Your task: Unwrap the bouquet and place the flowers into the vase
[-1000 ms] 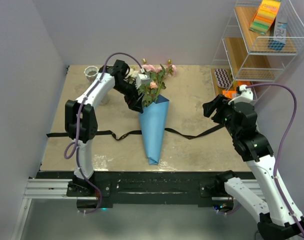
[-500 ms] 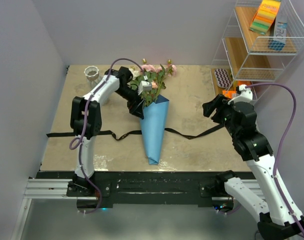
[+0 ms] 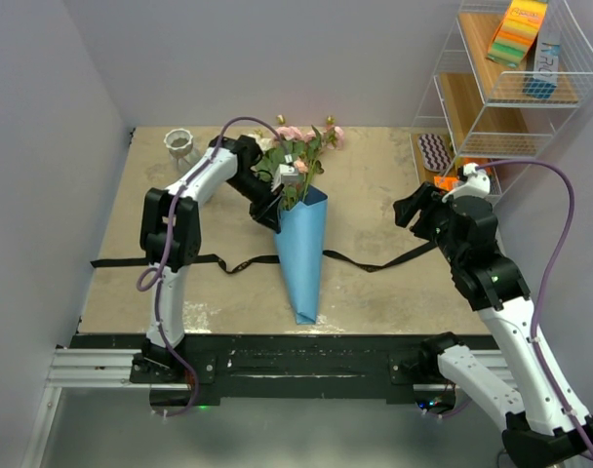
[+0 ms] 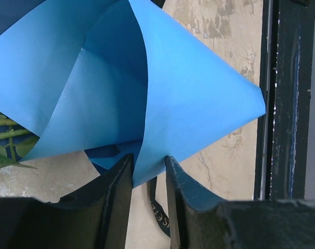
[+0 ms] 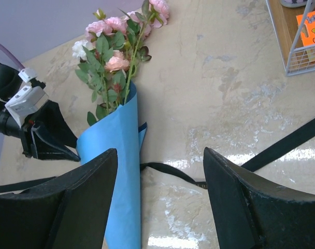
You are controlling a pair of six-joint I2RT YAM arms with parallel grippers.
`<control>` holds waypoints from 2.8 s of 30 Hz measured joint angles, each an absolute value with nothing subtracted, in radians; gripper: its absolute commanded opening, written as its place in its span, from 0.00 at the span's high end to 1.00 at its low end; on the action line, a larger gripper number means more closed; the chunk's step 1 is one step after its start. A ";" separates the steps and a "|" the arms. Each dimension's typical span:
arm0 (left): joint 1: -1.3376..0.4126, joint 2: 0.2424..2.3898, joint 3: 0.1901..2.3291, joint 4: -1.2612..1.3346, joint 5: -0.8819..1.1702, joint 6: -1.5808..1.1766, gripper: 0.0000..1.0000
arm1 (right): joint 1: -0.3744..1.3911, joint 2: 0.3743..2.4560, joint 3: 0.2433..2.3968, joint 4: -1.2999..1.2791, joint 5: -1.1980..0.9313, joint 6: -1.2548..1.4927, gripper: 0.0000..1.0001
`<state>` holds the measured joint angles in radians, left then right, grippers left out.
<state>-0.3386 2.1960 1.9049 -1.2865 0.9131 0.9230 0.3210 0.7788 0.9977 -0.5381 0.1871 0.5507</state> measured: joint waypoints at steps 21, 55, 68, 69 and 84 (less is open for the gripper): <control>-0.504 2.044 2.109 -1.308 0.920 0.715 1.00 | 0.321 0.736 0.998 -0.538 0.192 0.558 0.28; -0.380 2.194 1.916 -1.232 0.890 0.804 0.04 | 0.323 0.713 0.964 -0.537 0.161 0.558 0.24; -0.379 2.226 1.916 -1.276 0.902 0.866 0.54 | 0.323 0.754 0.959 -0.529 0.161 0.558 0.23; -0.379 2.226 1.916 -1.282 0.902 0.875 0.58 | 0.323 0.759 0.959 -0.527 0.161 0.558 0.23; -0.381 2.225 1.927 -1.307 0.888 0.895 1.00 | 0.323 0.772 0.959 -0.508 0.157 0.561 0.23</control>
